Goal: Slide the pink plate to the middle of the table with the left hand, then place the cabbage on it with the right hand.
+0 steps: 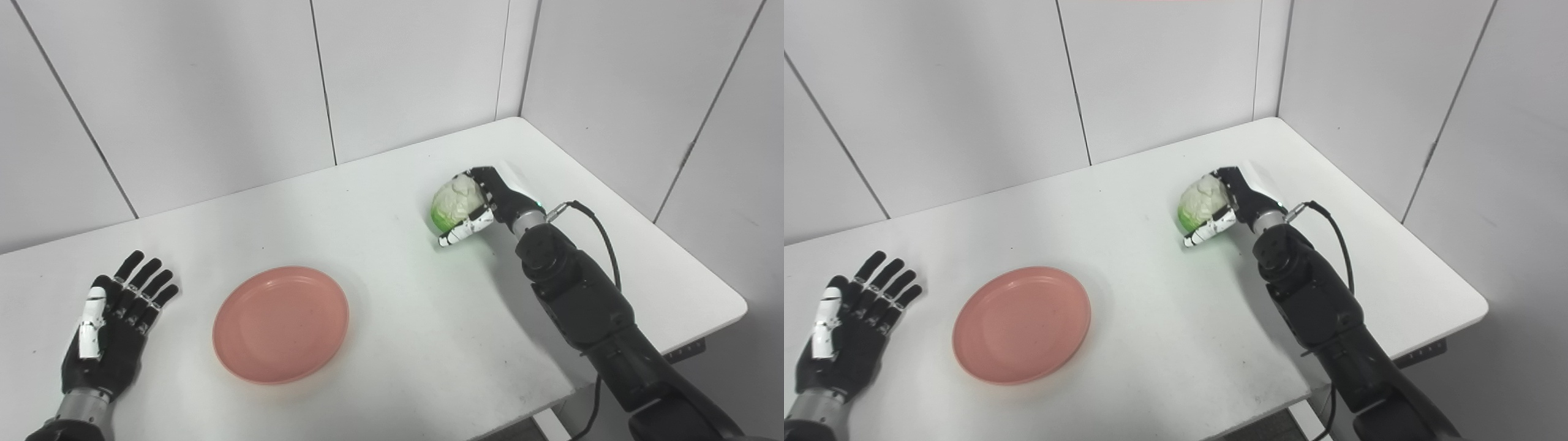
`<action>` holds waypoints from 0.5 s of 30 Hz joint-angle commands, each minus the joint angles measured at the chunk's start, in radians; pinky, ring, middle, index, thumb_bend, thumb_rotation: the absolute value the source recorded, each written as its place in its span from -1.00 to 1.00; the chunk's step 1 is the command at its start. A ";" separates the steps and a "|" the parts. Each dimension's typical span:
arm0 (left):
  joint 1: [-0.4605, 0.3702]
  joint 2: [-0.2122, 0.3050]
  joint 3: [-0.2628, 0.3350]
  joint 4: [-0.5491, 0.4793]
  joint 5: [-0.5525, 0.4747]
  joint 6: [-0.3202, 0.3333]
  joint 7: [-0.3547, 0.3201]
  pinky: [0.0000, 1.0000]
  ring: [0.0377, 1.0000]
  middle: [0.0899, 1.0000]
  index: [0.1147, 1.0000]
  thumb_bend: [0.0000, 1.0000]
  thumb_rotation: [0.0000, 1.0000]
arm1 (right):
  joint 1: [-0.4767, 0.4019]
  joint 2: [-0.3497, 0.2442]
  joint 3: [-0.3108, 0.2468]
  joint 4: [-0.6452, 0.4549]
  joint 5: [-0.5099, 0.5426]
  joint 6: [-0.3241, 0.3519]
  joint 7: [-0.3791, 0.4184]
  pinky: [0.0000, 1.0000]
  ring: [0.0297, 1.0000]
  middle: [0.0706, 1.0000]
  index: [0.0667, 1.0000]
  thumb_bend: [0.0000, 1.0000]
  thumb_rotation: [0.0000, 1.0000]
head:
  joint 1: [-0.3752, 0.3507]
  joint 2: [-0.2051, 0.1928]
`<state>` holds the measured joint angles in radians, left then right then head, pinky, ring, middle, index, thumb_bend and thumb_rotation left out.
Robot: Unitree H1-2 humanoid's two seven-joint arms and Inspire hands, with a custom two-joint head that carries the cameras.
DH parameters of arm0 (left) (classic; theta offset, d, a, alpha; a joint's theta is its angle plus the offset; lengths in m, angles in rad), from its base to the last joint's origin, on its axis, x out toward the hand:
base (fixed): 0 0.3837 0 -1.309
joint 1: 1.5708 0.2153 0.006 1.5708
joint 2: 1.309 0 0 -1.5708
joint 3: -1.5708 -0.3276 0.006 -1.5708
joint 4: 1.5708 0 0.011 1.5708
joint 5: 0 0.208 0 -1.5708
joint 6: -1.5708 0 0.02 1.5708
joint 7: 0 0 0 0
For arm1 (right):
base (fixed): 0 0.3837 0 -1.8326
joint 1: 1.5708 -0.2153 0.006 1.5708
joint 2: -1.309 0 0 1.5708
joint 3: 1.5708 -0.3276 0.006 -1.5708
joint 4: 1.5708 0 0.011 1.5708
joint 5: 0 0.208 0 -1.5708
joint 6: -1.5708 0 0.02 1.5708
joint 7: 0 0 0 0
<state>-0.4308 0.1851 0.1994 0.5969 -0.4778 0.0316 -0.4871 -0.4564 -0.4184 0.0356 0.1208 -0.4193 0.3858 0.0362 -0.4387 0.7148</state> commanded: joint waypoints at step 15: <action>0.160 -0.152 -0.072 -0.216 0.065 0.137 0.204 0.66 0.69 0.71 0.69 -0.16 0.82 | -0.114 0.036 0.107 -0.282 0.019 0.041 0.192 -0.26 -0.17 -0.16 -0.05 0.06 -1.00 | 0.206 0.006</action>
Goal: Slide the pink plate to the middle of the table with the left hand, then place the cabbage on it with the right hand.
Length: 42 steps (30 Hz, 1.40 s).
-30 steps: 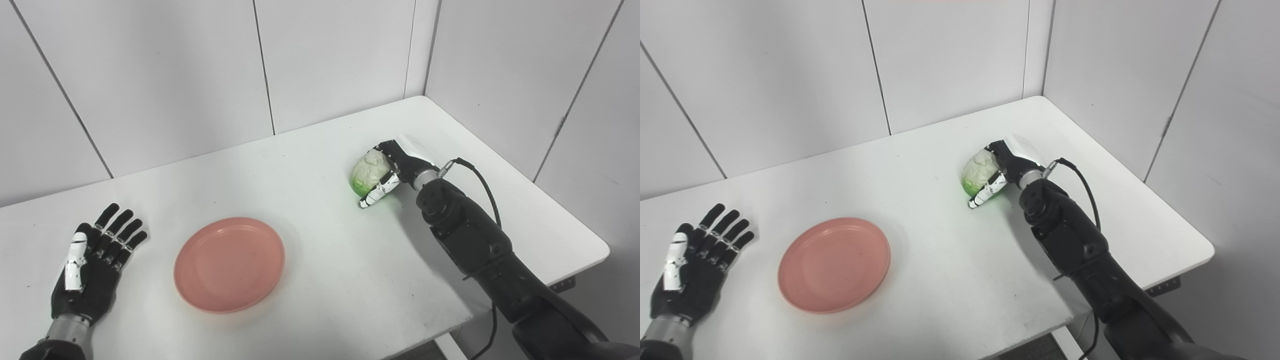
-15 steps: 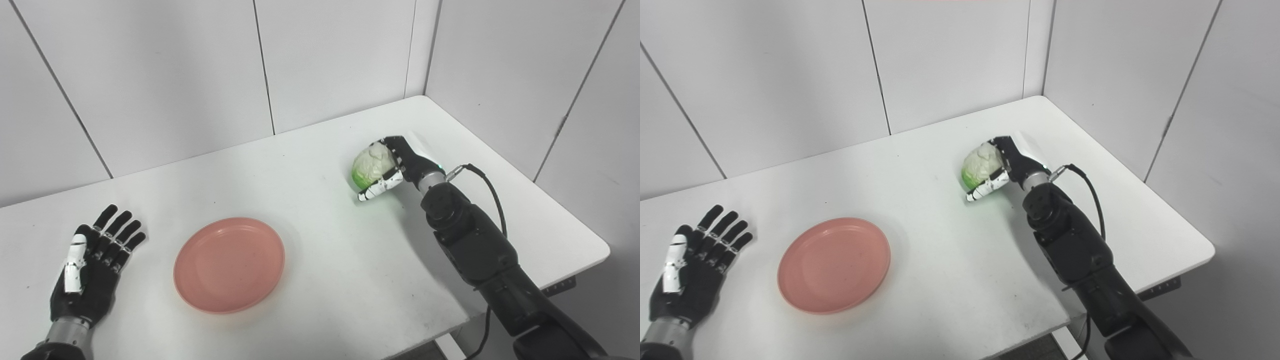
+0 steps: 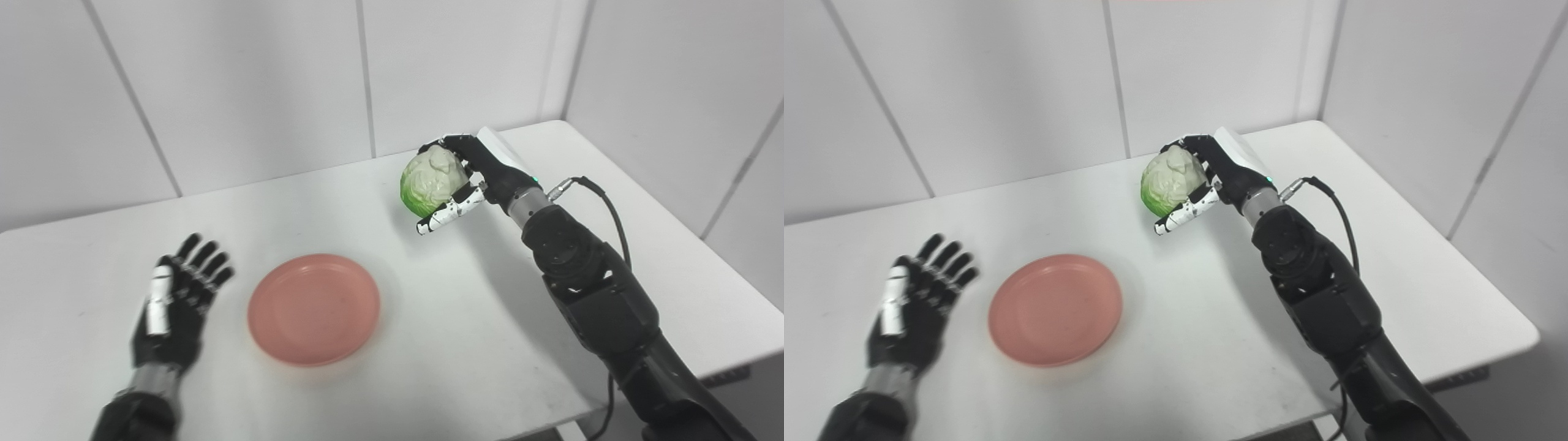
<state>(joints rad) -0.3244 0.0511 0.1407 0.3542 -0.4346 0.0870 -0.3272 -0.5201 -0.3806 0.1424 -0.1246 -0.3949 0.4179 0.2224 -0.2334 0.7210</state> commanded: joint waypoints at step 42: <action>0.053 -0.129 -0.080 -0.112 0.085 0.170 0.184 0.77 0.76 0.76 0.73 -0.28 1.00 | -0.031 0.227 0.221 0.284 -0.060 -0.239 -0.031 -0.27 -0.19 -0.18 -0.06 0.06 -1.00 | 0.197 0.060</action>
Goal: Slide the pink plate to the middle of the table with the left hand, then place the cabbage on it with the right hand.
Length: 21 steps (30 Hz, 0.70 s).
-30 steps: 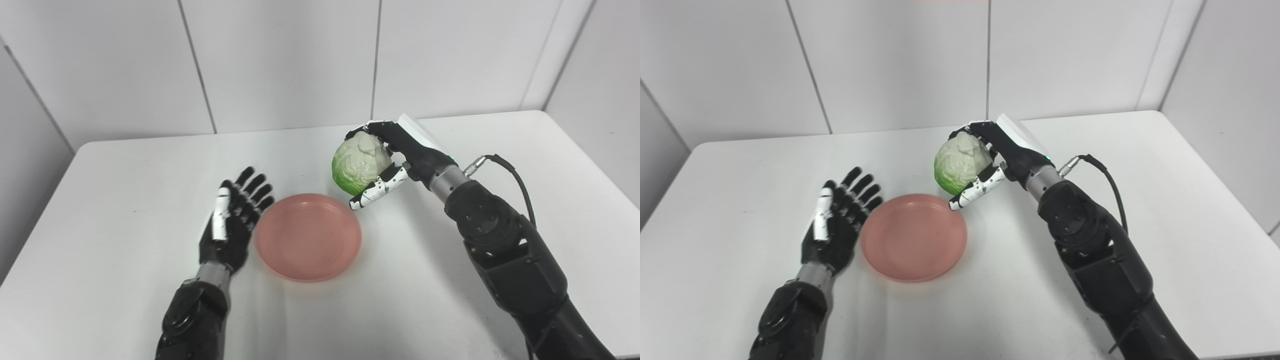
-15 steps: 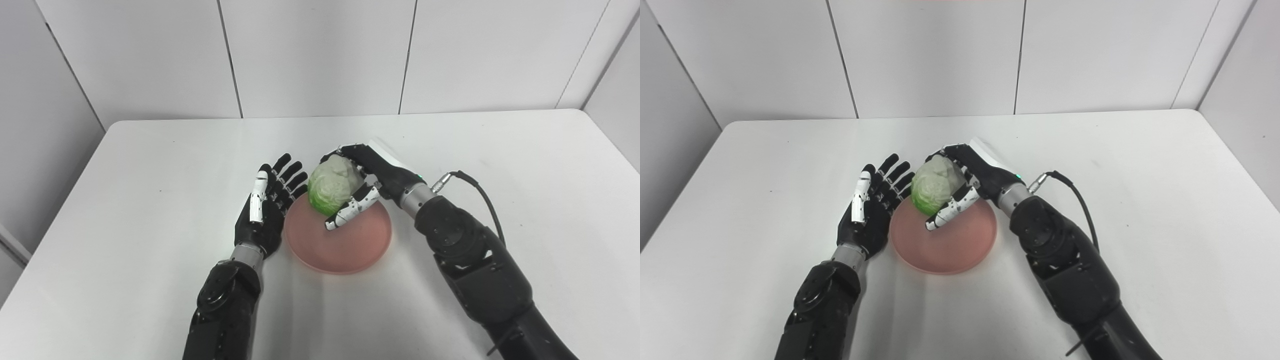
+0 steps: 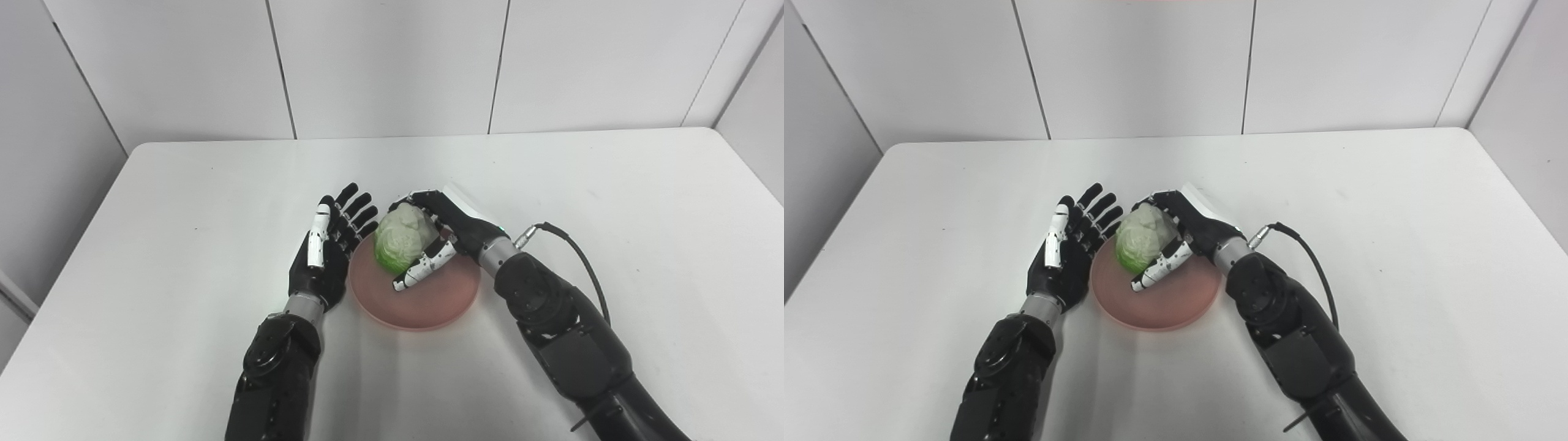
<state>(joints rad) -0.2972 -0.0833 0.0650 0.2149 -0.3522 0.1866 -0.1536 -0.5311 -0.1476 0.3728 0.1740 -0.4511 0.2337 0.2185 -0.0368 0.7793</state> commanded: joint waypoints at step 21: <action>0.025 0.006 -0.005 0.026 0.009 0.068 0.011 0.76 0.76 0.76 0.75 -0.28 1.00 | 0.050 -0.072 0.002 -0.081 0.003 -0.215 0.005 0.26 0.31 0.31 0.30 0.57 -0.79 | -0.007 0.007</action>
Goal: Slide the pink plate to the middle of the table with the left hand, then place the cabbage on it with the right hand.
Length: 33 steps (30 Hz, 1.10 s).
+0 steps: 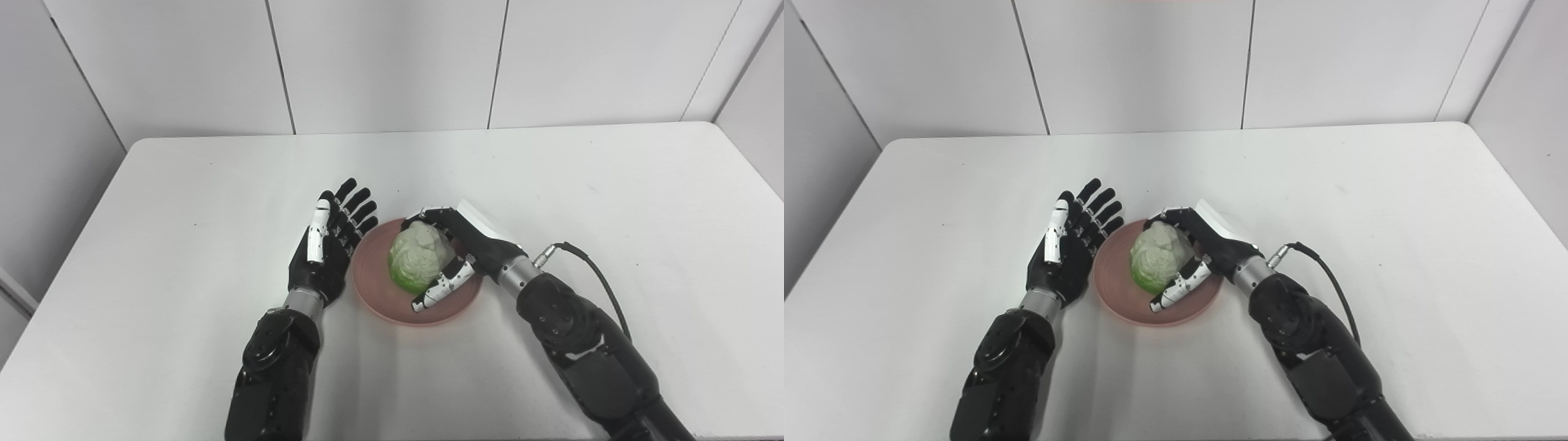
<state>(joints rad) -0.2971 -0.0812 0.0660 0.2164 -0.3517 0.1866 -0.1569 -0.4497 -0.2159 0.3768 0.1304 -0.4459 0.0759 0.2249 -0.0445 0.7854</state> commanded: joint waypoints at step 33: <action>0.029 0.001 0.002 -0.004 0.018 0.069 0.027 0.76 0.77 0.75 0.72 -0.28 1.00 | -0.040 -0.031 -0.093 -0.220 0.009 -0.032 0.089 0.74 0.97 1.00 1.00 1.00 0.29 | -0.013 -0.004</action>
<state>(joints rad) -0.2969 -0.0823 0.0703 0.1979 -0.3505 0.2146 -0.1568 -0.4671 -0.2486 0.3213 -0.0340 -0.4568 0.0673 0.3558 -0.0567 0.7808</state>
